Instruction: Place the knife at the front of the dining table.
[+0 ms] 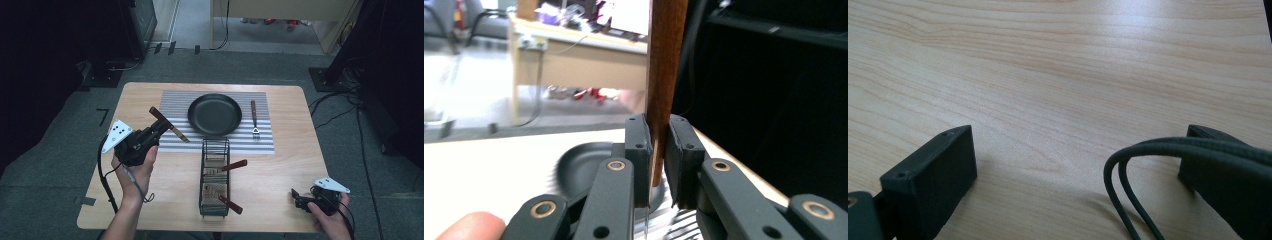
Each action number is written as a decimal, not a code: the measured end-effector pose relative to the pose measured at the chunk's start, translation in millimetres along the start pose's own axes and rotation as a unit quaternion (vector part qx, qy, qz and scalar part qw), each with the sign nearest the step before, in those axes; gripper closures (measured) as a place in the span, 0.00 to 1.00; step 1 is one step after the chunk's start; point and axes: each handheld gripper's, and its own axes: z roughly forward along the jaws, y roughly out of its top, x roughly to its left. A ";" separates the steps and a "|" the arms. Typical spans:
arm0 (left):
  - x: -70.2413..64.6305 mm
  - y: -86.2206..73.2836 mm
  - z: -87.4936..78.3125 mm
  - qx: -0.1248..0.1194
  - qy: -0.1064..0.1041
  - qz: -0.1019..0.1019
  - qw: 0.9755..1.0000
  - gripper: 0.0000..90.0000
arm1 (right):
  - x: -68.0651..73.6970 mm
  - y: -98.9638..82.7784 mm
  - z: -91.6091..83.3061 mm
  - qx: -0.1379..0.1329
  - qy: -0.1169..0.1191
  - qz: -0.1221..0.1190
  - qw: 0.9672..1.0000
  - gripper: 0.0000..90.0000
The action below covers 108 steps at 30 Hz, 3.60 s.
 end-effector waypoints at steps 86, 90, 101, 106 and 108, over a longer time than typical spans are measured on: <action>152.9 -97.6 212.7 0.242 0.146 -0.108 0.953 0.74 | -0.9 -0.1 -0.3 -0.002 0.004 0.003 1.000 0.02; 143.9 -99.2 217.2 0.247 0.168 -0.058 0.953 0.75 | -0.8 -0.1 -0.3 -0.002 0.004 0.003 1.000 0.02; 146.5 -98.1 222.7 0.232 0.193 -0.103 0.948 0.86 | -1.3 -0.1 -0.4 -0.002 0.005 0.004 1.000 0.02; 149.6 -99.2 222.2 0.216 0.201 -0.140 0.945 0.86 | -1.8 -0.2 -0.7 -0.003 0.007 0.006 1.000 0.02; 148.7 -99.9 223.2 0.212 0.204 -0.141 0.945 0.86 | -1.9 -0.2 -0.7 -0.003 0.008 0.007 1.000 0.02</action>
